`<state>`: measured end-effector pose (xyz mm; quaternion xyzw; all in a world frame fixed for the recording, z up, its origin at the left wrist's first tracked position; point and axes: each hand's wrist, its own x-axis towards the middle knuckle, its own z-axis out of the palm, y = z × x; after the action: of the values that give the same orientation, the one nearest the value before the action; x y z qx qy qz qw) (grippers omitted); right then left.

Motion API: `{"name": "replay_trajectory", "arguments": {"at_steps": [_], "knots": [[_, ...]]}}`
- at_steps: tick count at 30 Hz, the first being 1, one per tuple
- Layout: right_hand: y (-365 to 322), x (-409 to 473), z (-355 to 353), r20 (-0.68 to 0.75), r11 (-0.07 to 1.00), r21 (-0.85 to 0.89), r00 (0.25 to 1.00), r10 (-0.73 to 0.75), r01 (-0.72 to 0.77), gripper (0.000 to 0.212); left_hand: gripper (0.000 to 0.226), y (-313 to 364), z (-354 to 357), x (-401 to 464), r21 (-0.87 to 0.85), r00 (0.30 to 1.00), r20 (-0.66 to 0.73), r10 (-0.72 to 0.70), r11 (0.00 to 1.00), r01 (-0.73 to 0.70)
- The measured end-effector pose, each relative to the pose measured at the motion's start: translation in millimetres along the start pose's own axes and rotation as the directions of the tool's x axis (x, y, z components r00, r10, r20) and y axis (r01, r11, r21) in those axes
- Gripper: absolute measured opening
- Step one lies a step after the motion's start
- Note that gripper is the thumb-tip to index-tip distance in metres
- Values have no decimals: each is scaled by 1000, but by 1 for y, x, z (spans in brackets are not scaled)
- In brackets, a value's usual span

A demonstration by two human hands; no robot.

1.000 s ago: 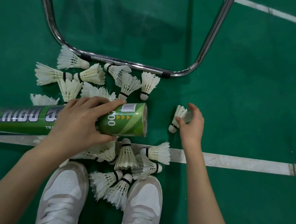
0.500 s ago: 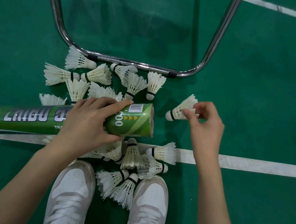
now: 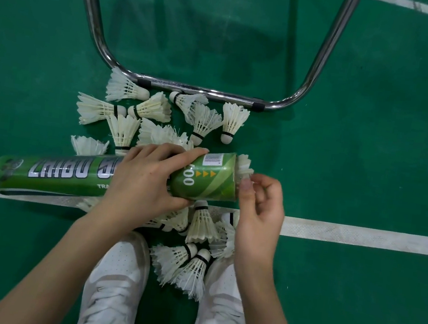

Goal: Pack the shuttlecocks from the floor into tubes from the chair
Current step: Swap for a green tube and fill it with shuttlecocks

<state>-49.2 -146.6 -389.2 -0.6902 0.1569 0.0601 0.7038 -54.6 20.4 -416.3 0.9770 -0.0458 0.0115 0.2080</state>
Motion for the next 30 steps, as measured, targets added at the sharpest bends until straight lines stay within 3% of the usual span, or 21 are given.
{"name": "replay_trajectory", "arguments": {"at_steps": [4, 10, 16, 23, 30], "knots": [[0, -10, 8, 80, 997, 76, 997, -7, 1, 9, 88, -1, -2, 0, -22, 1000, -10, -14, 1000, 14], [-1, -10, 9, 60, 998, -65, 998, -6, 10, 39, 88, 0, -2, -2, -1, 1000, -20, 4, 1000, -4], [-1, -6, 7, 70, 994, -107, 997, -20, 27, 38, 89, 0, -1, -3, -1, 1000, -5, 5, 1000, -5], [-2, 2, 1, 316, 997, -72, 948, 41, -19, 24, 90, 1, 0, -5, 10, 1000, -12, 12, 1000, -12], [-2, 4, -4, 337, 998, -64, 941, 25, -3, 23, 90, 2, 1, -4, 9, 1000, -15, 20, 1000, -20]]}}
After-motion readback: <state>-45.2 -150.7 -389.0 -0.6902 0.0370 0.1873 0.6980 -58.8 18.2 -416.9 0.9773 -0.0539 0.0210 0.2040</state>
